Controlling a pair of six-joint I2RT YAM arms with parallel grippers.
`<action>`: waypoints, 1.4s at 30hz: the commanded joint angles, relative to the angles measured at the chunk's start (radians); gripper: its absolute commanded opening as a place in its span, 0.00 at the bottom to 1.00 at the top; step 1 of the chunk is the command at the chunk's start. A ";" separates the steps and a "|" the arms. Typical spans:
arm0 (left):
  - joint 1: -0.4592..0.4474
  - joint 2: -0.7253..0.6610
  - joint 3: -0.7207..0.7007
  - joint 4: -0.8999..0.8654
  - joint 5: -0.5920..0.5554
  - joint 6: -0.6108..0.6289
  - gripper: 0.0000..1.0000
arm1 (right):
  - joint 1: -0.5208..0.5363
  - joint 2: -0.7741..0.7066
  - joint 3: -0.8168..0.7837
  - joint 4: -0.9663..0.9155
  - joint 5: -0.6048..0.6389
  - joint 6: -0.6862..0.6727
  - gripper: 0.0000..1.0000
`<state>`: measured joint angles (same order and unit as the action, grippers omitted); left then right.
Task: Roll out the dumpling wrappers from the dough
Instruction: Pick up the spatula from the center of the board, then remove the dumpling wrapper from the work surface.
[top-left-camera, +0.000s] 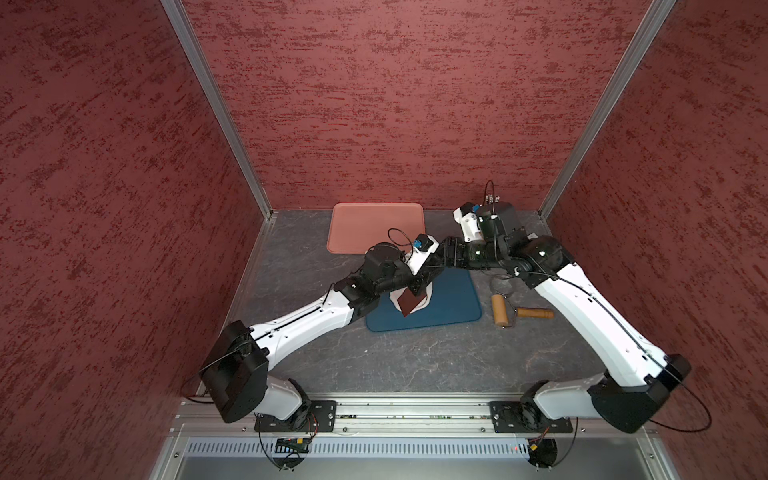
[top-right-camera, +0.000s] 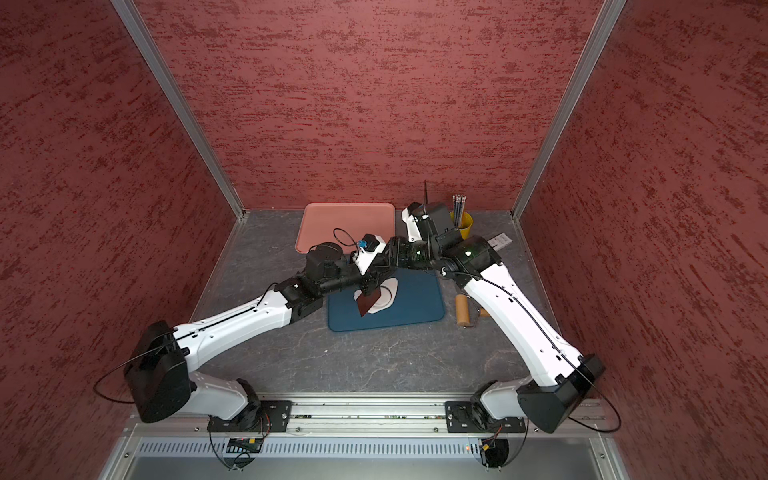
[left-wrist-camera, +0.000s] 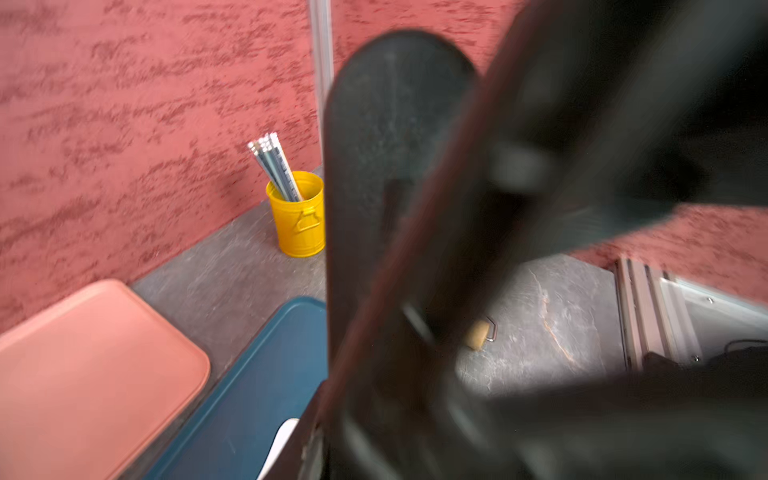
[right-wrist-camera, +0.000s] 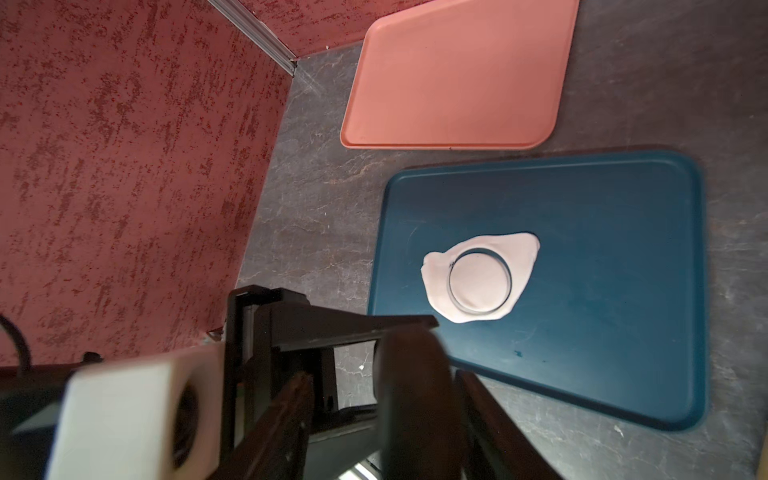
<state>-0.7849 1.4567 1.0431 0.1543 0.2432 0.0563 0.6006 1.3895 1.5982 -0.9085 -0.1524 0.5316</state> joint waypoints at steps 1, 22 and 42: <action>-0.017 0.015 0.038 0.057 -0.041 -0.080 0.00 | 0.026 0.015 -0.042 0.095 0.152 0.013 0.56; -0.003 0.008 0.044 0.082 -0.010 -0.154 0.44 | 0.044 0.040 -0.146 0.250 0.207 -0.047 0.00; 0.283 -0.198 -0.284 -0.591 -0.265 -0.651 0.51 | 0.056 0.036 -0.425 0.692 0.129 -0.402 0.00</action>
<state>-0.5064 1.2369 0.7601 -0.3607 0.0017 -0.5476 0.6510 1.4151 1.1881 -0.3424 0.0406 0.1623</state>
